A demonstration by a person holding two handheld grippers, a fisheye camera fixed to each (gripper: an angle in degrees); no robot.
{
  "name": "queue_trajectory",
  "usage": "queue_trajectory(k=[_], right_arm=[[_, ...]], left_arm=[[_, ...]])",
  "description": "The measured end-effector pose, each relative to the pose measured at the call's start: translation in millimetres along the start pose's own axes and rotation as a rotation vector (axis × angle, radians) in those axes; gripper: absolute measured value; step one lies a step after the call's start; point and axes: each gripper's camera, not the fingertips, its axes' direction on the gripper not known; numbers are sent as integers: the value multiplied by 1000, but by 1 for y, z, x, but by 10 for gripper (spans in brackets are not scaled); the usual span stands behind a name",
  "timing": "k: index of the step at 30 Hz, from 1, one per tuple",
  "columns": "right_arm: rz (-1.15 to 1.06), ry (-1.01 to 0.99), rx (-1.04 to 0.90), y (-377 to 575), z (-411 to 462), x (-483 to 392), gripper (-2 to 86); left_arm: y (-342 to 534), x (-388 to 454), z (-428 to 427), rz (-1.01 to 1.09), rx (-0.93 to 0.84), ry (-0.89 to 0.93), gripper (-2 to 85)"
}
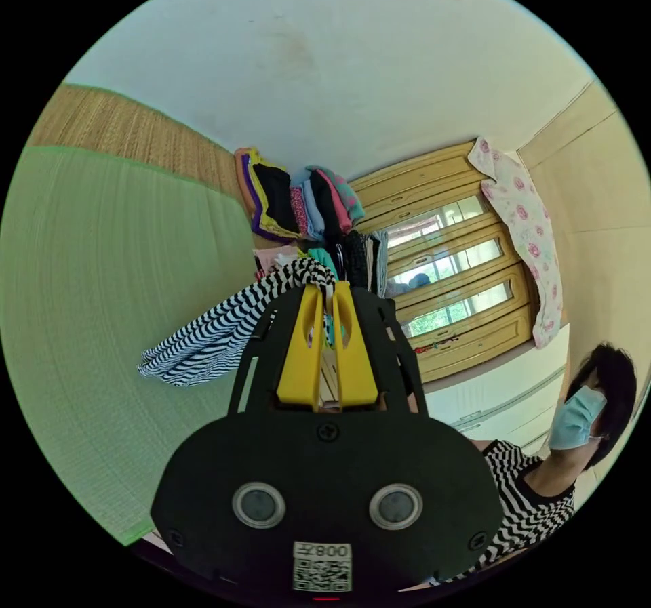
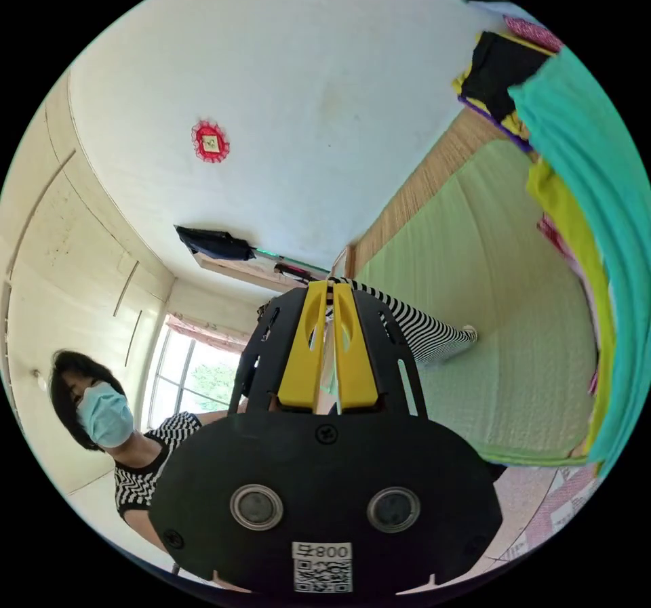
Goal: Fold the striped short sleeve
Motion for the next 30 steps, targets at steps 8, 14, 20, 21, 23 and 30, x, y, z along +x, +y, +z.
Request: queue_trajectory(k=[8,14,20,21,23,30], right_arm=[[-164,77,181,-102,-172,25,10],[-173,206,310,-83,-325,90,11],[62,261,395,15,-454,244,10],[101,279,394,34,-471,270,10],[115,234,424,61,-496,302,10],[169,265,414,119,-554,382,9]], left_arm=[[-168,201,85,261,21,23,25],[-212,322,188,401,-99,54,26],[-190,380,302,407,-379,27,27],[-189,386,307,410,-390,30,27],[-189,415,322,416,-417,45,27],[-193,490,349,474,-499,-15,26]])
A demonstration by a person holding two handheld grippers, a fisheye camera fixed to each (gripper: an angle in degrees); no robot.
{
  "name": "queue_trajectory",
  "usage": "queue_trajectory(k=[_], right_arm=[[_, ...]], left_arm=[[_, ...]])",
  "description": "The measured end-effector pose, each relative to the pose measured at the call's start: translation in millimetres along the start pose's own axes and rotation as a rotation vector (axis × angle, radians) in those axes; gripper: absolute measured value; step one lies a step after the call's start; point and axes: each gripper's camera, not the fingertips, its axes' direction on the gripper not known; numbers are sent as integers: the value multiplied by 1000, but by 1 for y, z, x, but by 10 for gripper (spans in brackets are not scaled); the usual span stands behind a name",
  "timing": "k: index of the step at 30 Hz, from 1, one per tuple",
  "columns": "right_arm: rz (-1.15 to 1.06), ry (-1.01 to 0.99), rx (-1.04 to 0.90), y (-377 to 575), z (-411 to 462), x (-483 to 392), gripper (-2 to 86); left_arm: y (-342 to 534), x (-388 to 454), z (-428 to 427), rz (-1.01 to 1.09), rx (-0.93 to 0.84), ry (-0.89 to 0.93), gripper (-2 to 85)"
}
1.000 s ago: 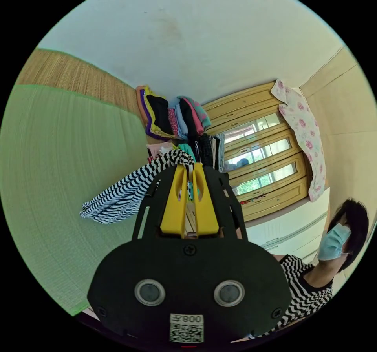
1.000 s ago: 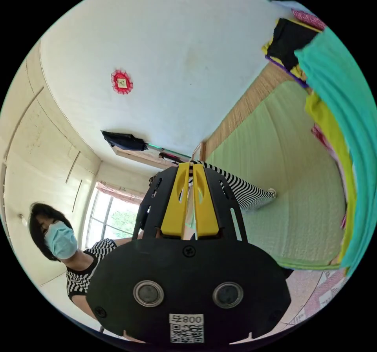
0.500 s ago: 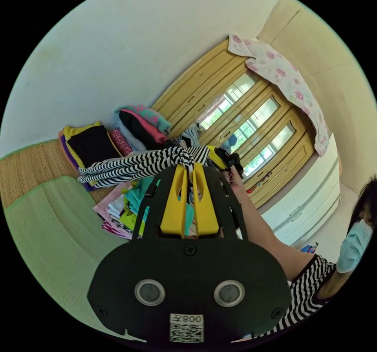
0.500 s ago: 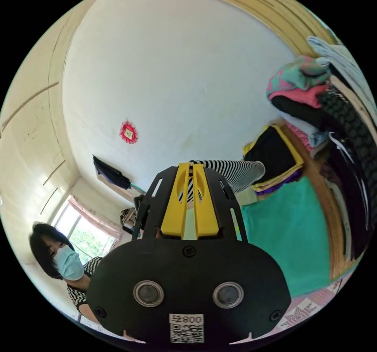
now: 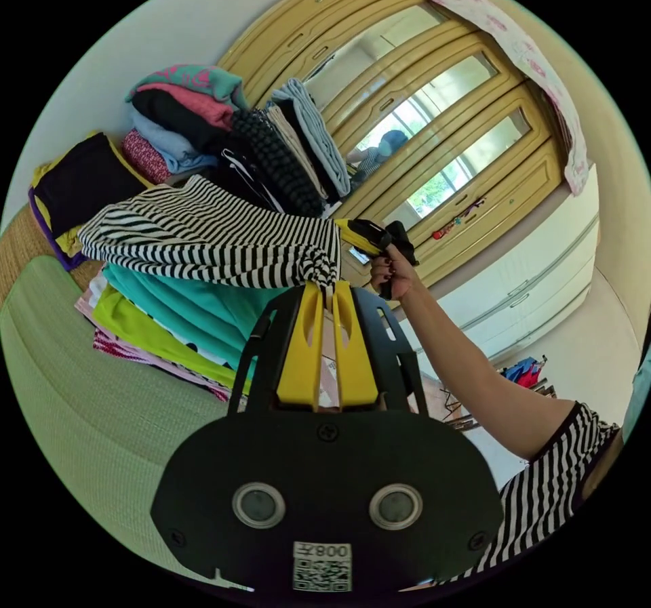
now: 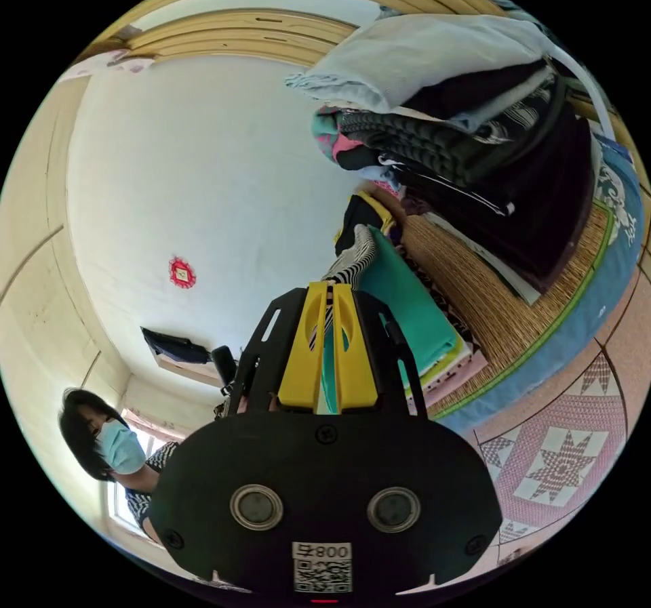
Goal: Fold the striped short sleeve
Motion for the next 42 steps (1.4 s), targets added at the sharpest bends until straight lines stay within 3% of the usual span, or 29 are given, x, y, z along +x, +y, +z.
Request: queue_trajectory(k=[9,17,25,30,34,38,42], right_arm=[[132,-32,19,17,-15,106,10],[142,-7,19,13,-30,119,11],[202,5,103,37,-44,117,8],[145,141,226,60,-56,57,3],[37,149,318,81,-52,-7,1],[-144,164,169,118,18,-91,0],[-244,144,-6,152,98,-156,0]], left_arm=[[-28,3,20,-228,-63,67,30],[-44,8,25,-409,-14,233,30],[-55,28,15,-393,-73,274,18],[-73,60,-8,-282,-57,275,6],[-97,82,-11,-202,-45,178,3],[-112,82,15,-211,-115,46,2],[-110,80,29,-254,-146,44,1]])
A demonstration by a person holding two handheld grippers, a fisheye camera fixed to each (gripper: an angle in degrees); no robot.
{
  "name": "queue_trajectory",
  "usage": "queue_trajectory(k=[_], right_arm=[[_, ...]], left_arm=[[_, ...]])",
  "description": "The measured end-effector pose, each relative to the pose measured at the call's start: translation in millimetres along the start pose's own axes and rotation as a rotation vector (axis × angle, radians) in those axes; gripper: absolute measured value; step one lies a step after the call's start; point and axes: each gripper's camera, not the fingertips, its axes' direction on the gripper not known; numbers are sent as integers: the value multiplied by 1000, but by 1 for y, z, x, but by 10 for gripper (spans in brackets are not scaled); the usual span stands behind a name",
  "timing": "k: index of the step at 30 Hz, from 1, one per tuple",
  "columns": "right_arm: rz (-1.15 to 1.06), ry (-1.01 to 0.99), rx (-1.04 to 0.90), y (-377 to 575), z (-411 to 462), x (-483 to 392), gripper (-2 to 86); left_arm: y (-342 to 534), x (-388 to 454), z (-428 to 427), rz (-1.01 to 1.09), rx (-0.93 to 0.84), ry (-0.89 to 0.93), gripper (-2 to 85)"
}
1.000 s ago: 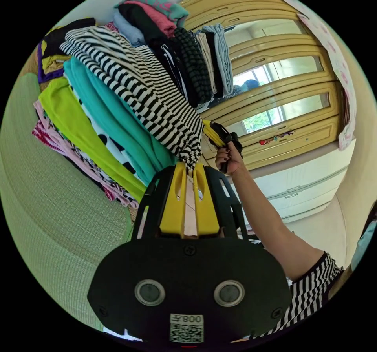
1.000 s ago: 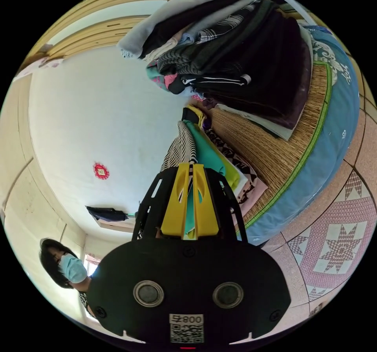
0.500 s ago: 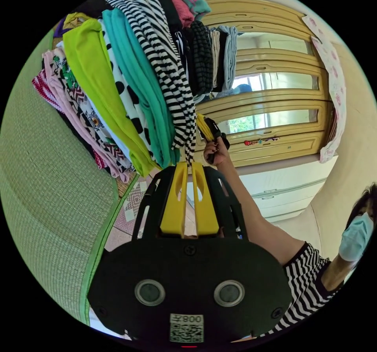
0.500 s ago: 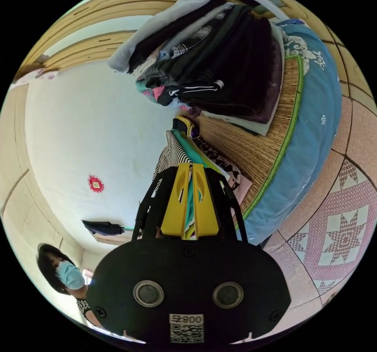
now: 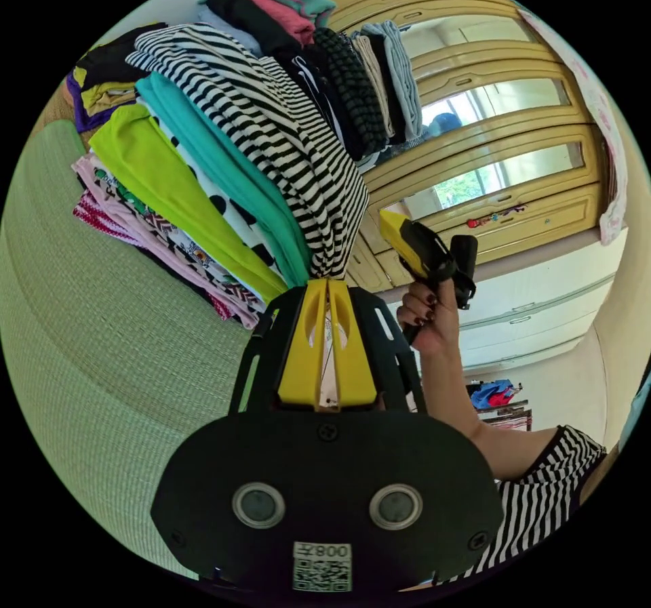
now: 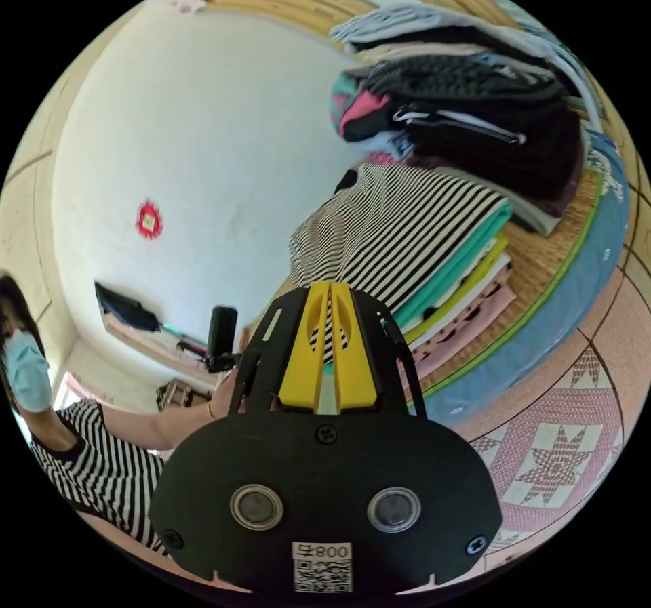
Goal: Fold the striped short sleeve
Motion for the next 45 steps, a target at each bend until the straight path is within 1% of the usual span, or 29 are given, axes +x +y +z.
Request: queue_trajectory(k=[1,3,5,7,9,11,13,15,17,19,21,22,23,24,25,27,28,29,30,33,35,38,42,45], right_arm=[[-18,5,-25,0,9,-12,0],[-71,129,-112,-2,42,-55,0],[-62,169,-134,-2,59,-76,0],[-56,143,-98,-3,60,-104,0],[-104,221,-60,-2,62,-152,0],[-142,305,-91,-2,76,-182,0],[-164,326,-82,-3,82,-212,1],[-231,395,-16,1,79,-269,1],[-301,474,44,12,79,-319,1],[-384,538,48,26,94,-363,0],[-437,635,-48,41,135,-401,0],[-435,659,-79,44,148,-406,0],[-417,694,-157,49,175,-413,0],[-415,696,-250,54,203,-419,0],[-410,692,-290,57,216,-422,0],[-402,689,-428,69,265,-434,0],[-396,698,-467,72,277,-437,0],[-384,742,-477,77,294,-447,0],[-443,772,-406,82,298,-469,0],[-496,880,-397,82,321,-506,-2],[-501,892,-415,75,330,-524,-2],[-465,798,-430,52,332,-549,0],[-442,665,-312,-3,334,-593,6],[-485,597,-217,-55,351,-627,16]], left_arm=[[2,3,0,-3,9,4,1],[5,9,3,9,0,-21,1],[10,13,8,9,-14,-37,2],[16,18,7,22,-4,-35,2],[23,25,3,64,13,-82,2],[32,27,7,91,-25,-161,2],[40,27,12,108,-63,-235,2],[51,26,15,132,-95,-316,2],[71,24,20,170,-140,-444,1],[89,17,26,176,-190,-551,1],[108,4,36,157,-255,-627,1],[121,-5,43,143,-295,-657,2],[132,-14,49,122,-319,-681,2],[137,-18,53,113,-333,-688,2],[146,-24,61,103,-358,-705,2],[156,-27,68,118,-328,-712,1],[159,-29,74,115,-324,-714,1],[161,-32,80,110,-323,-719,1],[161,-34,83,105,-323,-719,1],[168,-46,93,81,-300,-704,2],[175,-61,97,47,-264,-658,2],[185,-83,102,27,-235,-590,3],[198,-106,111,45,-207,-544,3],[212,-123,121,87,-181,-537,3]])
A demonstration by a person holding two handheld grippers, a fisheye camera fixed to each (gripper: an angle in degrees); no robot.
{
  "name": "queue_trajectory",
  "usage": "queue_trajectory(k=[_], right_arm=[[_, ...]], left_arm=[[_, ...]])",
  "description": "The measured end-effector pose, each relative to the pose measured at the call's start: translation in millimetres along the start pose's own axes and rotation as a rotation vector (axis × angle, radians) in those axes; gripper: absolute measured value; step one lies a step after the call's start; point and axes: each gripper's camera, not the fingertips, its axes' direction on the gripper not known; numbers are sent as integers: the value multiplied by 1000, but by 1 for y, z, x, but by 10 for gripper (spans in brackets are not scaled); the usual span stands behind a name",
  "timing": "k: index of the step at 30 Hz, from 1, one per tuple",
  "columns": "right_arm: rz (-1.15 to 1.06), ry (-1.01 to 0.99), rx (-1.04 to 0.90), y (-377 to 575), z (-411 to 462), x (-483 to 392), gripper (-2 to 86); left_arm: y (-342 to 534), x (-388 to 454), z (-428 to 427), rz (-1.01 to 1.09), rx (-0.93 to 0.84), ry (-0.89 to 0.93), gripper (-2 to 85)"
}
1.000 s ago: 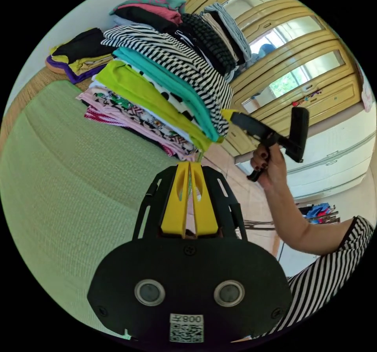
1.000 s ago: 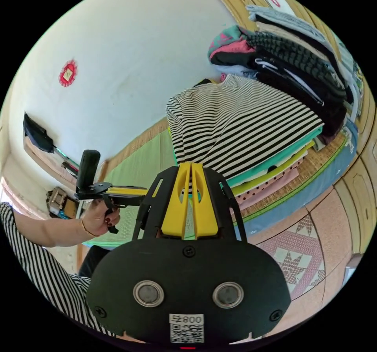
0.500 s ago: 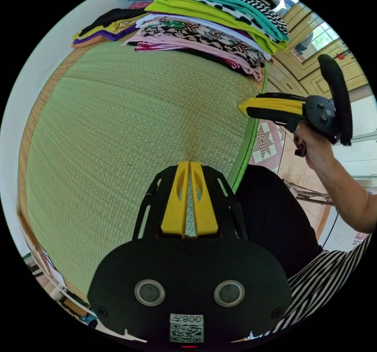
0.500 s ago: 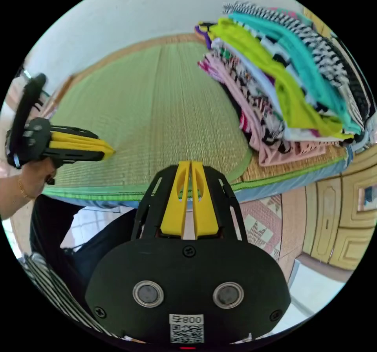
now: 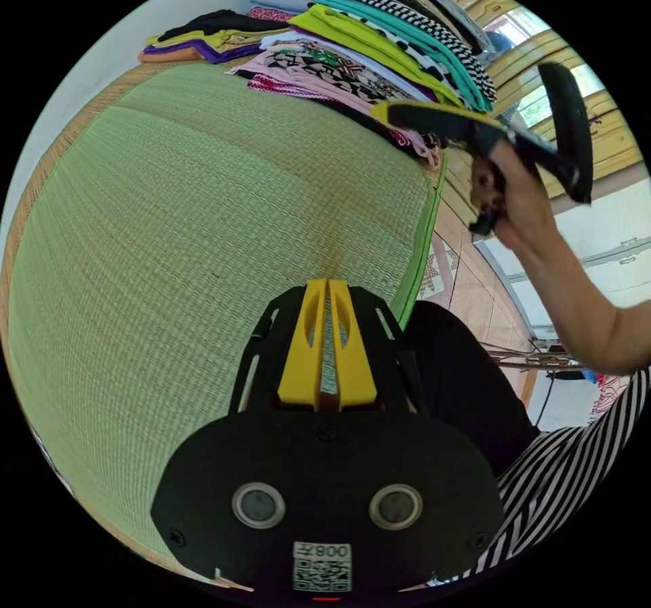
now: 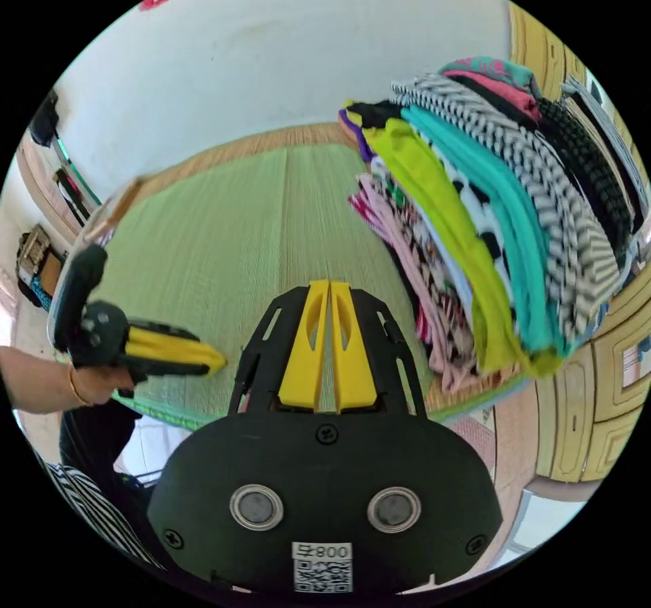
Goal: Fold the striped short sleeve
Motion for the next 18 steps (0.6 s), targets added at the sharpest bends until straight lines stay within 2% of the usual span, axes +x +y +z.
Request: queue_trajectory(k=[6,12,18], right_arm=[[-44,67,136,-152,26,-16,65],[42,108,135,-288,75,2,71],[83,164,62,-362,118,25,70]], left_arm=[[25,-16,41,60,72,-10,3],[51,-41,85,81,144,16,3],[71,-62,130,96,170,-3,4]])
